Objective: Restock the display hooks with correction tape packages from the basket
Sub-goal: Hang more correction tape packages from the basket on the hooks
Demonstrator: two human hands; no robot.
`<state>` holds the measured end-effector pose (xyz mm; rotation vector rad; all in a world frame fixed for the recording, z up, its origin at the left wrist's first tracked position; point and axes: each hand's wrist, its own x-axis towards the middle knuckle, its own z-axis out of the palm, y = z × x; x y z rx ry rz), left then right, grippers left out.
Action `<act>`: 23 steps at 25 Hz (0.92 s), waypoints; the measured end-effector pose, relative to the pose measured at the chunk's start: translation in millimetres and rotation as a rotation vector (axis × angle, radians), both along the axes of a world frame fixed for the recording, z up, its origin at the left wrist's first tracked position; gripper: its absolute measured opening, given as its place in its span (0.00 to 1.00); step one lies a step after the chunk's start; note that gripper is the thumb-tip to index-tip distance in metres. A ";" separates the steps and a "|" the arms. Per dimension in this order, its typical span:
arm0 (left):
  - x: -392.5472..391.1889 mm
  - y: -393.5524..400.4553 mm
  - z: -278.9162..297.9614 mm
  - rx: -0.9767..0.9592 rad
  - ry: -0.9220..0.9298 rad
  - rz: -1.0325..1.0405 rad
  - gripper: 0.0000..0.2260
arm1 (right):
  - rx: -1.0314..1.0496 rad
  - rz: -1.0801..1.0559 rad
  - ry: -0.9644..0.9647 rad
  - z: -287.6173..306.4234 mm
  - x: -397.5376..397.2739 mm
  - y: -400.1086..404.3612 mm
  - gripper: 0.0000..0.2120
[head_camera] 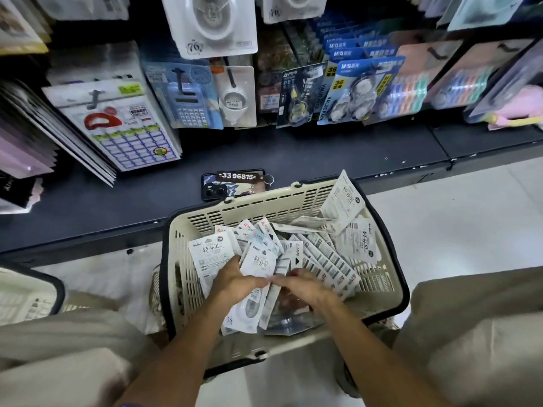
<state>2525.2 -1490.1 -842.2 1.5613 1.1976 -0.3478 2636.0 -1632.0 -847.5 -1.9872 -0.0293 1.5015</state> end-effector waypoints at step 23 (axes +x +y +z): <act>-6.4 15.1 19.2 0.032 0.001 0.040 0.33 | -0.383 0.853 -0.108 -2.1 17.8 -10.6 0.32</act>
